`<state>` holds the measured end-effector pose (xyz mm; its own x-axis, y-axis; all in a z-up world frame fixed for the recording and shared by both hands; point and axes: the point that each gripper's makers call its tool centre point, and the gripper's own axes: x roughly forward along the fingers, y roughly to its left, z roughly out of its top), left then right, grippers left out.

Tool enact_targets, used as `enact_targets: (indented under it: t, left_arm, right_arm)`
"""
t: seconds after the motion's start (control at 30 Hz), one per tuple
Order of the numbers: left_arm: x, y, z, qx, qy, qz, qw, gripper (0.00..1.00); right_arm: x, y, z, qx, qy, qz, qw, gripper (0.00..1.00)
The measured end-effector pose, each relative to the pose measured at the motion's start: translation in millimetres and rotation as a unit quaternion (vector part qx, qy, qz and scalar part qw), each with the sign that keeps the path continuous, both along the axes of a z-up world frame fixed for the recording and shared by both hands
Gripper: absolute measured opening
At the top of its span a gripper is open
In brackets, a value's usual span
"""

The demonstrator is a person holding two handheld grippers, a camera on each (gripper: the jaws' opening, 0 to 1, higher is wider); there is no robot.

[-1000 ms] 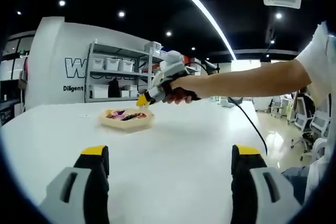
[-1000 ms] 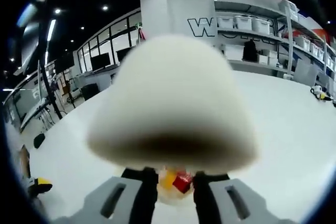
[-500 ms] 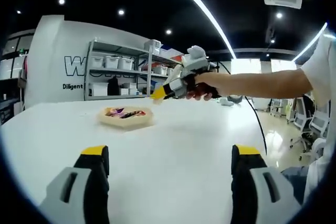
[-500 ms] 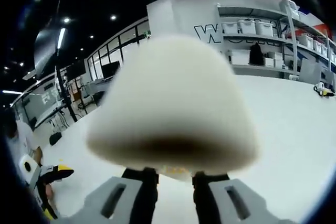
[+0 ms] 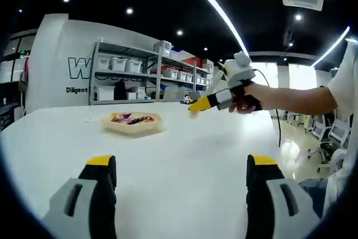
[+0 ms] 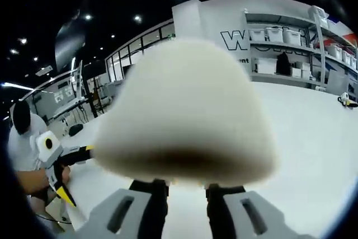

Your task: Place the target food into the container with the food tongs after gripping and lifting it, then release it inside without dropping or visibly crushing the food.

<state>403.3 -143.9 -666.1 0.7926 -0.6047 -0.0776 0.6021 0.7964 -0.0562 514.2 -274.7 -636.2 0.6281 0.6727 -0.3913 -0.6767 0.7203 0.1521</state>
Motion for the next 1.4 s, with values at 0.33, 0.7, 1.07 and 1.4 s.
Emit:
enact_targets:
  t: [0.33,0.7,1.07,1.4]
  left_arm:
    - [-5.3,-7.8,1.3,-0.037,0.026,-0.031,0.9985,0.90]
    - [-11.2,-21.1,-6.2,-0.048,0.068,-0.065,0.9944,0.88]
    - [-20.3,-36.6,-6.5,-0.045,0.086,-0.109,0.9893,0.79]
    - [-26.6,-64.5,7.8,-0.094,0.092,-0.152,0.9796,0.76]
  right_arm:
    - [-55.4,14.7,4.2,0.032,0.006,0.049,0.9983,0.20]
    - [-81.1,14.6,-2.2,0.054,0.020,0.063,0.9964,0.21]
    - [-104.2,22.1,-1.1,0.070,0.023,0.090,0.9932,0.21]
    - [-123.4,36.2,-3.0,0.081,0.021,0.120,0.9892,0.22]
